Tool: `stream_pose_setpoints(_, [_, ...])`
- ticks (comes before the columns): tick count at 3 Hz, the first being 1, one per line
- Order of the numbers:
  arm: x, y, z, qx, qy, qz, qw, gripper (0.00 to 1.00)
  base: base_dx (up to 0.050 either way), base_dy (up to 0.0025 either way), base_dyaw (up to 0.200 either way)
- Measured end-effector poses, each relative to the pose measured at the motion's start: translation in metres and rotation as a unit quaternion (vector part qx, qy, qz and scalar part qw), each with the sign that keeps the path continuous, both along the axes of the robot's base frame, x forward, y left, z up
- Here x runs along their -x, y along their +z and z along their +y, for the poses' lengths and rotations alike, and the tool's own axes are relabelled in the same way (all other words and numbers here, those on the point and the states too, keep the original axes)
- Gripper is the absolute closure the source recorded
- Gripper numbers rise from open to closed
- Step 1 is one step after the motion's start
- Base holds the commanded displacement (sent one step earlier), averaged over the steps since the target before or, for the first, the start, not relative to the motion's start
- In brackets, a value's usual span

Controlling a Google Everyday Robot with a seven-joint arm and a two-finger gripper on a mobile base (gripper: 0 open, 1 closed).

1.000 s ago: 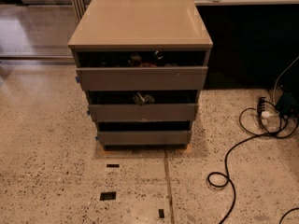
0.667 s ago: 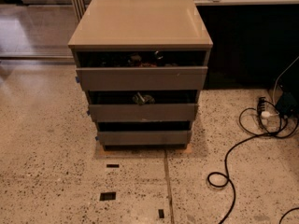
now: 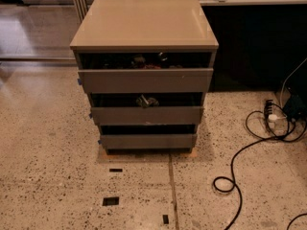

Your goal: Place redbull can into top drawer

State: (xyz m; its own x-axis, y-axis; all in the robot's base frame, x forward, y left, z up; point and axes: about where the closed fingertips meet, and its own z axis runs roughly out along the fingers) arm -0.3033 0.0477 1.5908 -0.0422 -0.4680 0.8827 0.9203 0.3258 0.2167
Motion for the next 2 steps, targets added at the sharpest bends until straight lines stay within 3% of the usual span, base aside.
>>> stream_pose_setpoints(2, [0.0, 0.0002, -0.0001, 0.0, 0.0, 0.0, 1.0, 0.0, 0.0, 0.0, 0.0])
